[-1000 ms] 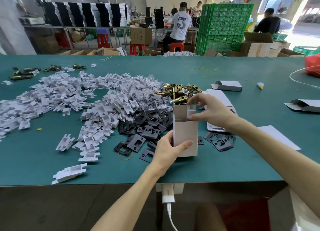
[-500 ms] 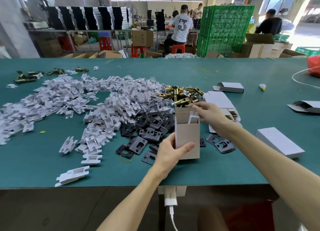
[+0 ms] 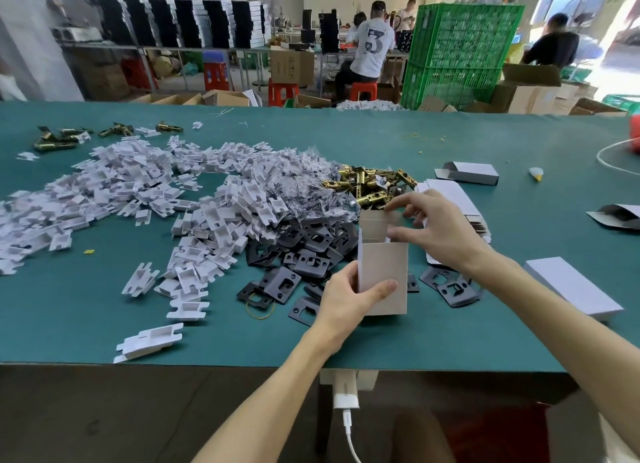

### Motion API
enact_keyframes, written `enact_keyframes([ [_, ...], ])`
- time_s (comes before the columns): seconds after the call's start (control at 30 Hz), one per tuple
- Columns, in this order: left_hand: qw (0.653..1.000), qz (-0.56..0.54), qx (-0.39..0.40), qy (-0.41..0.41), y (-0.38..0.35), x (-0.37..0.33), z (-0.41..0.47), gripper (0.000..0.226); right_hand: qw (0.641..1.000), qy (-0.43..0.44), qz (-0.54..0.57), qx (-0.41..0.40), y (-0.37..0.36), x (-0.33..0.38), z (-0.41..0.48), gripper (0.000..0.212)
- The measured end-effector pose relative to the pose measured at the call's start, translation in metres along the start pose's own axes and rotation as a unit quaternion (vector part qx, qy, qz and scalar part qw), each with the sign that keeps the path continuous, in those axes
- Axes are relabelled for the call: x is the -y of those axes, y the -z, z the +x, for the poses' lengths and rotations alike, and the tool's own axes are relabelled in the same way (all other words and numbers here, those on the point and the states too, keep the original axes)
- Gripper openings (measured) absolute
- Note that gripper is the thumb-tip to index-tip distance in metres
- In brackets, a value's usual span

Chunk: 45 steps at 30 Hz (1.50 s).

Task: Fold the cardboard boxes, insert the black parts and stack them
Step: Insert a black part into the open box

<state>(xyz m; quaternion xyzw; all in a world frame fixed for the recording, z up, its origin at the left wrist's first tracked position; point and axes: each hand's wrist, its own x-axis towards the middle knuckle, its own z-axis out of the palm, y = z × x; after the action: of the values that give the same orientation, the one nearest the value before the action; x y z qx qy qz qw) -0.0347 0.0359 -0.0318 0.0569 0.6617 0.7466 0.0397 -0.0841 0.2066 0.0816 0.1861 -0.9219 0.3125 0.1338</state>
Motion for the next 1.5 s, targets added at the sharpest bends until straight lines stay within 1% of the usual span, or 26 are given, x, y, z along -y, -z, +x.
enact_keyframes([
  [0.07, 1.0, -0.027, 0.004, 0.008, 0.001, -0.002, 0.0, 0.043, 1.0, 0.01, -0.003, -0.023, 0.001, 0.005, 0.002, 0.044],
  [0.1, 0.999, -0.041, 0.005, 0.013, 0.002, -0.003, 0.0, 0.043, 1.0, 0.009, -0.01, -0.024, 0.002, 0.009, 0.005, 0.043],
  [0.17, 0.998, -0.059, 0.004, 0.022, 0.003, -0.005, -0.001, 0.042, 1.0, -0.006, -0.03, 0.004, 0.003, 0.018, 0.013, 0.032],
  [0.23, 0.997, -0.074, 0.0, 0.026, 0.004, -0.007, -0.002, 0.042, 0.999, -0.019, -0.026, 0.028, 0.004, 0.026, 0.022, 0.026],
  [0.3, 0.995, -0.092, -0.008, 0.028, 0.005, -0.008, -0.002, 0.046, 0.999, -0.009, -0.012, 0.034, 0.004, 0.036, 0.029, 0.027],
  [0.4, 0.993, -0.109, -0.018, 0.032, 0.006, -0.007, -0.002, 0.049, 0.996, 0.012, -0.036, 0.083, -0.003, 0.043, 0.038, 0.019],
  [0.43, 0.994, -0.106, -0.019, 0.03, 0.006, -0.007, -0.002, 0.047, 0.995, 0.017, -0.042, 0.087, -0.007, 0.042, 0.04, 0.016],
  [0.47, 0.995, -0.097, -0.019, 0.027, 0.006, -0.006, -0.002, 0.044, 0.996, 0.018, -0.044, 0.071, -0.01, 0.039, 0.042, 0.013],
  [0.53, 0.997, -0.071, -0.011, 0.022, 0.004, -0.004, -0.002, 0.044, 1.0, -0.02, -0.004, 0.004, -0.017, 0.027, 0.047, 0.01],
  [0.6, 0.999, -0.048, -0.004, 0.017, 0.002, -0.003, -0.002, 0.048, 0.985, -0.116, 0.119, -0.037, -0.019, 0.009, 0.049, 0.013],
  [0.63, 0.999, -0.042, -0.006, 0.016, 0.002, -0.002, -0.002, 0.049, 0.97, -0.163, 0.178, -0.028, -0.021, -0.001, 0.047, 0.014],
  [0.67, 0.999, -0.036, -0.012, 0.014, 0.002, -0.002, -0.002, 0.05, 0.958, -0.193, 0.21, 0.001, -0.025, -0.012, 0.044, 0.013],
  [0.7, 0.999, -0.03, -0.019, 0.013, 0.002, -0.002, -0.002, 0.05, 0.954, -0.205, 0.214, 0.037, -0.031, -0.023, 0.04, 0.012],
  [0.77, 0.999, -0.019, -0.027, 0.012, 0.001, -0.001, -0.001, 0.053, 0.958, -0.193, 0.191, 0.098, -0.045, -0.038, 0.028, 0.026],
  [0.8, 0.999, -0.015, -0.03, 0.012, 0.001, 0.0, -0.001, 0.054, 0.963, -0.177, 0.168, 0.113, -0.053, -0.042, 0.023, 0.033],
  [0.83, 0.999, -0.012, -0.032, 0.012, 0.001, 0.0, -0.001, 0.052, 0.97, -0.155, 0.135, 0.125, -0.06, -0.045, 0.019, 0.034],
  [0.93, 0.999, -0.004, -0.038, 0.013, 0.0, 0.0, -0.001, 0.047, 0.984, -0.075, -0.032, 0.156, -0.075, -0.048, 0.014, 0.006],
  [0.97, 0.999, -0.001, -0.039, 0.012, 0.0, 0.0, -0.001, 0.047, 0.984, -0.064, -0.063, 0.152, -0.076, -0.047, 0.013, 0.003],
  [1.07, 0.999, 0.006, -0.038, 0.007, -0.001, 0.0, 0.0, 0.048, 0.988, -0.053, -0.054, 0.136, -0.072, -0.046, 0.012, 0.011],
  [1.1, 0.999, 0.005, -0.037, 0.005, -0.001, 0.0, 0.0, 0.046, 0.987, -0.064, -0.044, 0.138, -0.07, -0.046, 0.011, 0.012],
  [1.2, 0.999, 0.006, -0.034, 0.001, -0.001, 0.001, -0.001, 0.045, 0.986, -0.095, -0.024, 0.136, -0.065, -0.049, 0.011, 0.005],
  [1.27, 0.999, 0.01, -0.033, 0.0, -0.001, 0.001, -0.001, 0.047, 0.986, -0.106, -0.035, 0.127, -0.06, -0.052, 0.011, 0.019],
  [1.3, 0.999, 0.012, -0.033, 0.0, 0.0, 0.001, -0.001, 0.047, 0.987, -0.113, -0.037, 0.111, -0.058, -0.053, 0.012, 0.023],
  [1.37, 0.999, 0.013, -0.033, -0.002, -0.001, 0.001, -0.001, 0.045, 0.991, -0.119, -0.011, 0.054, -0.048, -0.052, 0.013, 0.021],
  [1.43, 0.999, 0.012, -0.03, -0.004, -0.001, 0.001, -0.001, 0.045, 0.988, -0.134, 0.071, -0.018, -0.034, -0.046, 0.019, 0.018],
  [1.5, 1.0, 0.008, -0.026, -0.002, -0.001, 0.0, -0.002, 0.047, 0.977, -0.132, 0.144, -0.09, -0.018, -0.032, 0.024, 0.016],
])
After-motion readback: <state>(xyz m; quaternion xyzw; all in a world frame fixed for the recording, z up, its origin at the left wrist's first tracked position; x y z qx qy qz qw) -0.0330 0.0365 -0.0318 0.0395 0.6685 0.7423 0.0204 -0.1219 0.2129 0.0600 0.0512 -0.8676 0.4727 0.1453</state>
